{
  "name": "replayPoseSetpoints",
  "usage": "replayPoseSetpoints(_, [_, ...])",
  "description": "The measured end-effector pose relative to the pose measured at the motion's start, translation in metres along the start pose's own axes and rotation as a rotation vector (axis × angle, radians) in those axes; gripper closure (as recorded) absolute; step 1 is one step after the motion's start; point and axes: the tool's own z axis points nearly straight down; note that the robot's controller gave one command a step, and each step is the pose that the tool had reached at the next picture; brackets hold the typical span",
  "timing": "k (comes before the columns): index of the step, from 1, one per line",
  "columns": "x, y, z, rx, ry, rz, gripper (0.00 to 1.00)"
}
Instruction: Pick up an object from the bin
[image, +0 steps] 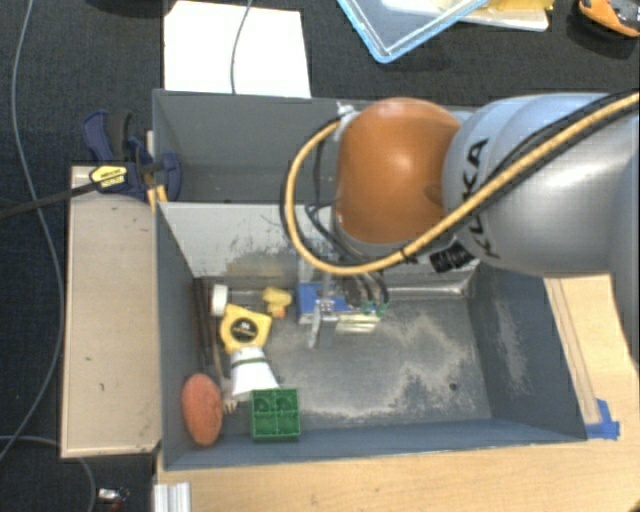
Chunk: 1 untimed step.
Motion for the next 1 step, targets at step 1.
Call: replayPoseSetpoints(1, [0.001, 0.025, 0.0569, -0.001, -0.004, -0.119, 0.0])
